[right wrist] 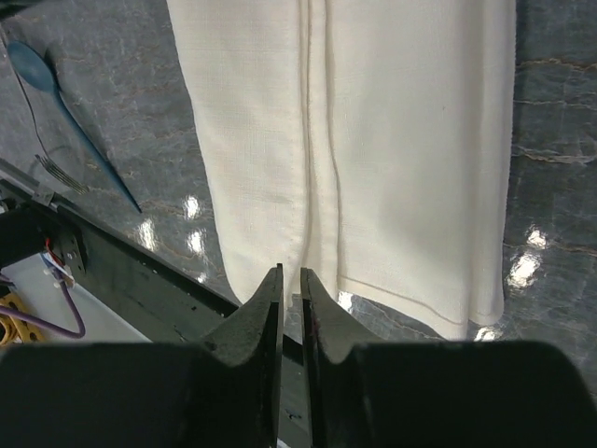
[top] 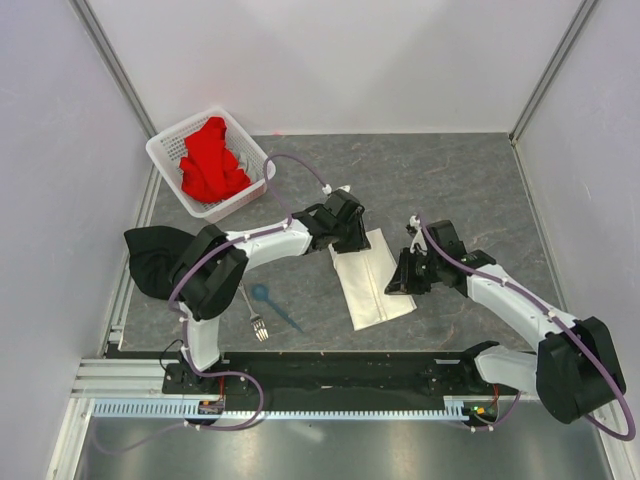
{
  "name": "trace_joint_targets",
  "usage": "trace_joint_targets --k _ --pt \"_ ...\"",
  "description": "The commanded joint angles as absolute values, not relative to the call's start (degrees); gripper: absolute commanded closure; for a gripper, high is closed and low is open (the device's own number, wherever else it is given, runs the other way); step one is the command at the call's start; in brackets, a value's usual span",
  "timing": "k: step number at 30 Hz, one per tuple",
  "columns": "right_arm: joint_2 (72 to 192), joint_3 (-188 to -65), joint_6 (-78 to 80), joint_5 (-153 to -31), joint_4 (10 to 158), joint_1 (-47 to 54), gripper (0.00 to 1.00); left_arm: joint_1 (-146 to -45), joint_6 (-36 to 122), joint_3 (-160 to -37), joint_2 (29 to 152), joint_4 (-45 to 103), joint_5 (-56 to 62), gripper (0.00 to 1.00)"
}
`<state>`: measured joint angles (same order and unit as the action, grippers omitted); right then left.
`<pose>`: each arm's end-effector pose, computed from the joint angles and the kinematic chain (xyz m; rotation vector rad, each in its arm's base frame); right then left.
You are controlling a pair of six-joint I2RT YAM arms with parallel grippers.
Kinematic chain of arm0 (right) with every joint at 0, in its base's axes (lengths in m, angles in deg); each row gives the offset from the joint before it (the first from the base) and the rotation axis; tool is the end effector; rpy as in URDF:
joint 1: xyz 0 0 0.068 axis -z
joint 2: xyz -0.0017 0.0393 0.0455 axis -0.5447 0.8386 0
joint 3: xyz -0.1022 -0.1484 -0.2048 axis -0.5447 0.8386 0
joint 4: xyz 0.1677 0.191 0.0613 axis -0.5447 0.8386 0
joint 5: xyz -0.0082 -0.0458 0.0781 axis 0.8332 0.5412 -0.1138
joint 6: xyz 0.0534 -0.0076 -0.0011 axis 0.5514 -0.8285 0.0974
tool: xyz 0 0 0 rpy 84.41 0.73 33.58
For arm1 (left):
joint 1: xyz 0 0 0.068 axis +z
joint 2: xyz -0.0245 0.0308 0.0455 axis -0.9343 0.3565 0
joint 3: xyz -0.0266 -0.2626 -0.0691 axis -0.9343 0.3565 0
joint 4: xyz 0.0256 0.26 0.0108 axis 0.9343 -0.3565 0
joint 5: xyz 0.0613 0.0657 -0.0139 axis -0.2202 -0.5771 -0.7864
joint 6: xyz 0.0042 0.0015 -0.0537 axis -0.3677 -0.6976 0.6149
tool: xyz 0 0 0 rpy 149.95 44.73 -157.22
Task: Fold the napkin into a case and place the utensils inside
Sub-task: Fold the lower triangle-folded napkin at the center of the board.
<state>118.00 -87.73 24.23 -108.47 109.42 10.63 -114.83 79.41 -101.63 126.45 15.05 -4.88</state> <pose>0.1967 0.0968 0.1978 0.0063 2.6694 0.8674 0.2949 -0.3028 0.1822 -0.0534 2.5519 -0.7270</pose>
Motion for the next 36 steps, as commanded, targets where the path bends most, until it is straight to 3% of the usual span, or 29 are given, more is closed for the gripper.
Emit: trace_joint_targets --k 1,3,9,13,17,26,36 --pt "118.03 -87.93 22.3 -108.81 109.79 10.15 0.81 -114.64 79.07 -100.3 120.91 16.82 -2.37 0.57" --pt "119.26 -90.03 21.59 -107.32 109.79 10.15 0.81 -114.38 78.89 -99.34 119.77 16.47 -2.54 0.57" --pt "125.4 -98.9 20.18 -100.64 109.7 11.03 0.81 -113.32 78.63 -100.03 121.86 15.16 -0.78 0.82" --pt "132.7 -104.89 20.79 -103.61 107.69 12.0 0.85 -112.62 78.63 -101.0 124.67 15.07 -1.66 0.89" --pt "140.35 -109.81 22.2 -103.88 104.53 12.09 1.0 -111.22 78.45 -102.84 127.04 15.07 -1.75 0.92" --pt "153.62 -120.79 24.4 -105.03 101.88 12.0 1.0 -109.54 78.1 -105.57 131.71 16.73 1.23 0.94" --pt "160.92 -121.6 24.14 -103.54 100.3 12.09 1.0 -107.7 78.1 -105.49 133.73 17.7 0.62 0.95"
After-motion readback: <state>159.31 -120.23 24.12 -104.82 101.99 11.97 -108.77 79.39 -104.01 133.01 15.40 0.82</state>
